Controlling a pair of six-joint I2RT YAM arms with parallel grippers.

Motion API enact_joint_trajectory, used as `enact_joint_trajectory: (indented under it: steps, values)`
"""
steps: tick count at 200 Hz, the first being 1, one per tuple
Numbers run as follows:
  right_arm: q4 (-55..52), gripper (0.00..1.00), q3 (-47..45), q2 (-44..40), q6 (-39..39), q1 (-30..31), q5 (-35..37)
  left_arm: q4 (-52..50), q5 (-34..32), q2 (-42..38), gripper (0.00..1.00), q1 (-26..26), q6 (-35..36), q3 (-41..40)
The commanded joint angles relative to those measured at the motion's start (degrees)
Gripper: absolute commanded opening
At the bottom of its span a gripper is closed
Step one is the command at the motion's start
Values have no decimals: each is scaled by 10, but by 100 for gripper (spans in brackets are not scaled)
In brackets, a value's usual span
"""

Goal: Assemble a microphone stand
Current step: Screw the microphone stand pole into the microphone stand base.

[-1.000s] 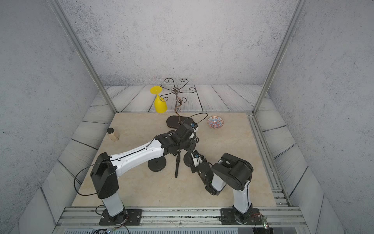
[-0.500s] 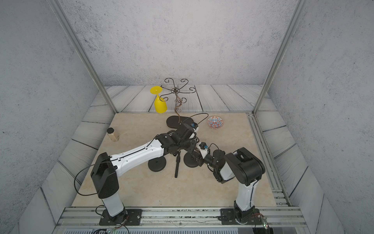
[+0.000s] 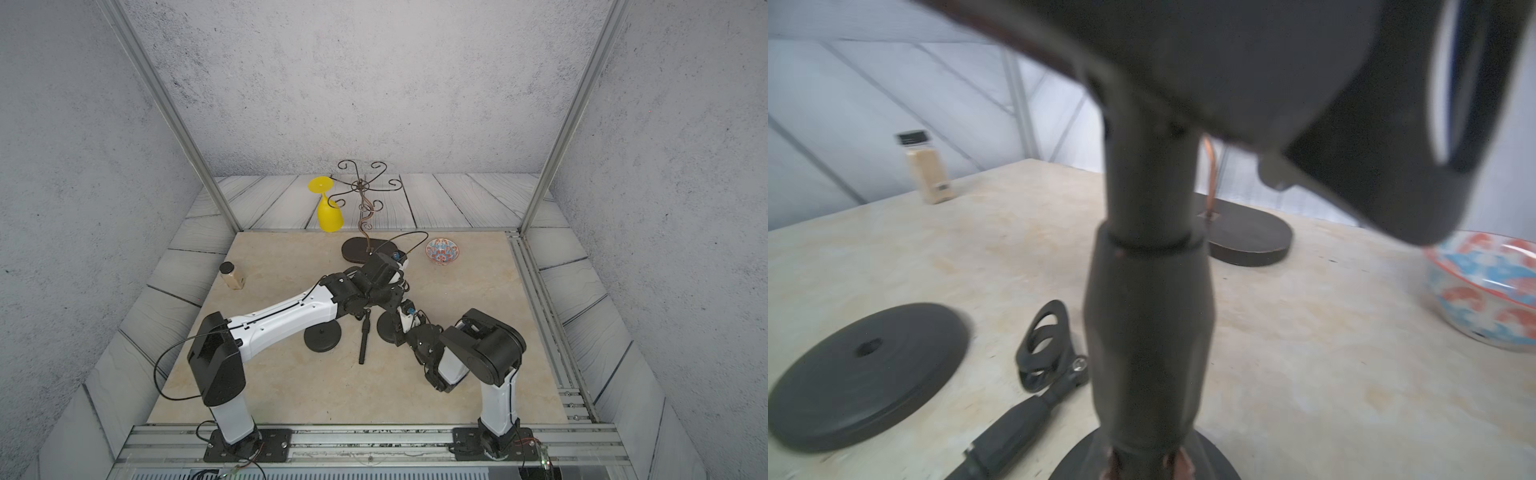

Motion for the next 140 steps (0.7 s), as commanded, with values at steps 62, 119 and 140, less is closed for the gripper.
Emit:
enact_joint_trajectory:
  steps: [62, 119, 140]
  values:
    - [-58, 48, -3, 4, -62, 54, 25, -104, 24, 32, 15, -7, -7, -40]
    - [-59, 60, -55, -70, -29, -138, -387, -104, 28, 34, 15, -7, -4, -36]
    - [-60, 58, -28, -54, -16, -181, -488, -105, 28, 33, 15, -7, -4, -36]
